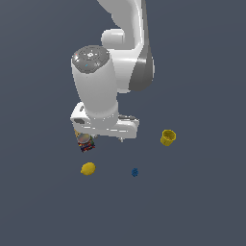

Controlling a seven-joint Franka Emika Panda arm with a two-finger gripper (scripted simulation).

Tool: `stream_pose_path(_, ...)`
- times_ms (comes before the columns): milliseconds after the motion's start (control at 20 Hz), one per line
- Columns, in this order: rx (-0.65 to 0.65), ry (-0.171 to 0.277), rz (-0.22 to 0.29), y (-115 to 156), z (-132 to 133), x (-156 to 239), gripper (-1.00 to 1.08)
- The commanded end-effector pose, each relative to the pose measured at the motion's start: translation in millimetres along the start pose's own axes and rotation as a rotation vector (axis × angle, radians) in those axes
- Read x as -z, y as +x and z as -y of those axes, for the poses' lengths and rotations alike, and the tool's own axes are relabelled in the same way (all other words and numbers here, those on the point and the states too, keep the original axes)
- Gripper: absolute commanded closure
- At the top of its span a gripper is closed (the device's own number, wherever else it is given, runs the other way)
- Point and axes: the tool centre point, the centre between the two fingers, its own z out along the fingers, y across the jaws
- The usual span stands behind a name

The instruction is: Pick up a designated object from a clutter of objects.

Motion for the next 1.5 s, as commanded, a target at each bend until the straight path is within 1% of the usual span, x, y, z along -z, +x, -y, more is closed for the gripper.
stream_pose_path(0,-0.045,0.001,-0.003,14,-14,-20,-0.92)
stream_pose_path(350,-0.161,0.0,-0.013,46,-54,-76,-0.92)
stream_pose_path(750,-0.244,-0.007,-0.021,63,-86,-121,-0.92)
stream_pose_path(1050,-0.27,-0.009,-0.024,67,-97,-135,-0.92)
stream_pose_path(1300,-0.27,-0.009,-0.022,66,-97,-137,-0.92)
stream_pose_path(1450,-0.27,-0.009,-0.022,66,-97,-145,-0.92)
